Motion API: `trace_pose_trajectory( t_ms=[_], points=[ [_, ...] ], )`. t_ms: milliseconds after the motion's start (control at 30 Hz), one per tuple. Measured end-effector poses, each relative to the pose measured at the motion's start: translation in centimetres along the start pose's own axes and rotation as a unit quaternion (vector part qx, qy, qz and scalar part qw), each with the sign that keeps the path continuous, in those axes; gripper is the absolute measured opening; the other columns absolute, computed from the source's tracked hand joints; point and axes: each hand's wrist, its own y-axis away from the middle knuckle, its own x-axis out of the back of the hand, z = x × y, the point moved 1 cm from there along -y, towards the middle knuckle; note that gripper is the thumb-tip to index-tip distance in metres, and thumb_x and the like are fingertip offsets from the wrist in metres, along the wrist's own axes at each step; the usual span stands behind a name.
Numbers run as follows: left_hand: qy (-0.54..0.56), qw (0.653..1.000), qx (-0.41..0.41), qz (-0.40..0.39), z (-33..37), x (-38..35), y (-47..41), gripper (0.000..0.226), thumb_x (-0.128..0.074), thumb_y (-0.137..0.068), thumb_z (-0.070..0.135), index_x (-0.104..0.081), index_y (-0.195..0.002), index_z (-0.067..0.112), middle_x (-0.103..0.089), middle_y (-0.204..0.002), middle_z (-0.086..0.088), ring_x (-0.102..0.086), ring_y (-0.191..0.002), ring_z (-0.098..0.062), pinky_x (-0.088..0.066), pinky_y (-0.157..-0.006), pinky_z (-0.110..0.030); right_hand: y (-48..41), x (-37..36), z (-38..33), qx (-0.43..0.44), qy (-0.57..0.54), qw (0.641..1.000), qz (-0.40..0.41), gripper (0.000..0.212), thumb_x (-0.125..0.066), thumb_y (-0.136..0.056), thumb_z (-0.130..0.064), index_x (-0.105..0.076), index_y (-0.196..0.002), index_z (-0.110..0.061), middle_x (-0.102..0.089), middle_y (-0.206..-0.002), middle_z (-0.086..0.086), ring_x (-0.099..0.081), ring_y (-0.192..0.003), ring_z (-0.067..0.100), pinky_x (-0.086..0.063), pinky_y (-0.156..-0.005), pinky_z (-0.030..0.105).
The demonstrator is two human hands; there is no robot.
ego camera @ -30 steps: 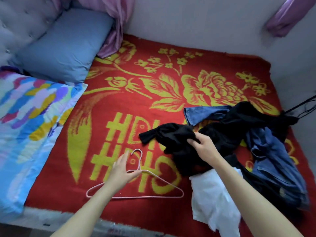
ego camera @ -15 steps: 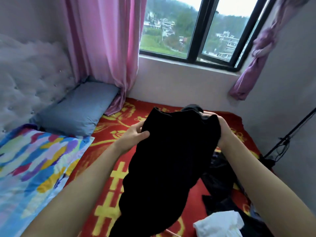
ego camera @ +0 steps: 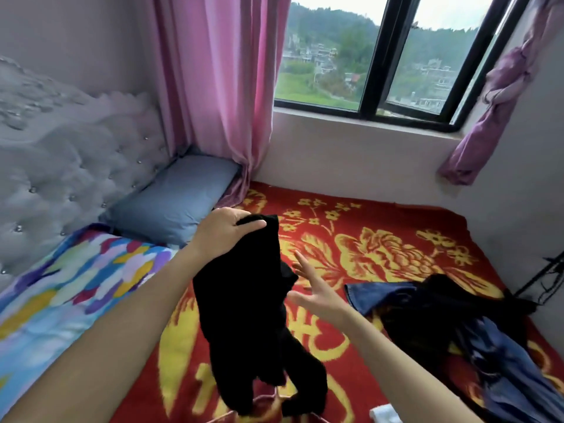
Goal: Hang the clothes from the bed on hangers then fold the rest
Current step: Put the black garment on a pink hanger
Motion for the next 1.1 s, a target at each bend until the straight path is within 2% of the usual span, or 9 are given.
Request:
trace_pose_trajectory(
  t_ms=[100, 233, 367, 467, 633, 767, 867, 967, 1100],
  points=[
    [0.022, 0.999, 0.028, 0.012, -0.3, 0.6, 1.2, 0.045, -0.053, -0.074, 0.055, -0.066, -0.064, 0.013, -0.055, -0.056, 0.002, -0.051, -0.058, -0.013, -0.038, -0.061, -0.031, -1.0, -5.8, 1.5, 0.043, 0.077, 0.992, 0.090, 0.101, -0.074, -0.073, -0.047, -0.010, -0.149, -0.032, -0.024, -0.140, -0.020, -0.023, -0.131, -0.004, -0.026, -0.106, 0.020],
    [0.058, 0.994, 0.073, 0.050, -1.8, 3.2, 3.1, 0.034, -0.068, -0.085, 0.026, -0.060, -0.052, 0.020, -0.044, -0.042, 0.018, -0.040, -0.044, 0.007, -0.029, -0.047, -0.011, -3.8, -7.5, 1.8, -0.010, 0.061, 0.975, 0.213, 0.054, -0.060, -0.091, -0.032, -0.041, -0.140, -0.022, -0.048, -0.132, -0.007, -0.042, -0.127, 0.009, -0.035, -0.098, 0.020],
    [0.102, 0.977, 0.134, 0.129, -4.4, 6.9, 6.0, 0.041, -0.065, -0.086, 0.024, -0.053, -0.062, -0.007, -0.036, -0.046, 0.015, -0.032, -0.040, 0.000, -0.024, -0.039, -0.015, -5.8, -7.7, 1.3, 0.018, 0.100, 0.991, 0.085, 0.064, -0.065, -0.087, -0.033, -0.036, -0.143, -0.024, -0.048, -0.135, 0.002, -0.044, -0.123, 0.016, -0.037, -0.096, 0.024],
    [0.122, 0.970, 0.160, 0.141, -4.8, 6.7, 8.3, 0.036, -0.066, -0.083, 0.030, -0.053, -0.058, 0.008, -0.038, -0.047, 0.015, -0.033, -0.043, 0.000, -0.026, -0.041, -0.016, -5.9, -11.3, 1.0, 0.043, 0.148, 0.988, 0.023, 0.083, -0.070, -0.081, -0.037, -0.023, -0.148, -0.026, -0.044, -0.137, 0.001, -0.041, -0.126, 0.017, -0.037, -0.100, 0.029],
    [0.139, 0.958, 0.215, 0.131, -6.2, 4.9, 12.4, 0.033, -0.064, -0.084, 0.024, -0.063, -0.051, 0.019, -0.044, -0.050, 0.016, -0.038, -0.045, 0.002, -0.029, -0.044, -0.012, -6.7, -15.9, 2.3, -0.052, 0.005, 0.994, 0.093, 0.024, -0.057, -0.092, -0.027, -0.061, -0.112, -0.015, -0.061, -0.107, 0.008, -0.056, -0.101, 0.023, -0.045, -0.087, 0.034],
    [0.151, 0.930, 0.266, 0.202, -8.8, 5.6, 16.4, 0.034, -0.064, -0.072, 0.040, -0.054, -0.063, 0.009, -0.036, -0.053, 0.010, -0.029, -0.042, -0.001, -0.022, -0.040, -0.013, -7.6, -12.6, 4.8, -0.106, -0.032, 0.991, 0.070, 0.017, -0.052, -0.095, -0.024, -0.058, -0.098, -0.009, -0.059, -0.090, 0.005, -0.054, -0.081, 0.019, -0.040, -0.060, 0.025],
    [0.180, 0.923, 0.282, 0.189, -10.7, 5.2, 17.2, 0.041, -0.064, -0.071, 0.039, -0.056, -0.072, -0.001, -0.038, -0.057, 0.003, -0.032, -0.043, -0.002, -0.025, -0.040, -0.014, -7.1, -13.1, 6.6, -0.108, -0.003, 0.992, -0.065, 0.049, -0.065, -0.088, -0.025, -0.045, -0.131, -0.013, -0.052, -0.121, 0.005, -0.050, -0.112, 0.017, -0.047, -0.089, 0.031],
    [0.206, 0.929, 0.288, 0.109, -11.9, 5.0, 15.8, 0.035, -0.065, -0.081, 0.028, -0.064, -0.071, -0.005, -0.044, -0.059, -0.001, -0.038, -0.045, -0.004, -0.028, -0.042, -0.013, -7.6, -16.6, 5.7, -0.070, 0.043, 0.988, -0.133, 0.081, -0.073, -0.081, -0.024, -0.027, -0.146, -0.025, -0.038, -0.137, -0.002, -0.032, -0.130, 0.013, -0.033, -0.109, 0.036],
    [0.250, 0.934, 0.254, 0.026, -13.7, 7.4, 12.8, 0.023, -0.064, -0.075, 0.028, -0.070, -0.053, 0.023, -0.048, -0.046, 0.016, -0.042, -0.039, 0.004, -0.030, -0.039, -0.008, -10.8, -19.3, 3.0, -0.019, 0.100, 0.993, -0.066, 0.029, -0.062, -0.089, -0.019, -0.060, -0.117, -0.012, -0.058, -0.111, 0.007, -0.054, -0.096, 0.017, -0.042, -0.080, 0.021]
  ],
)
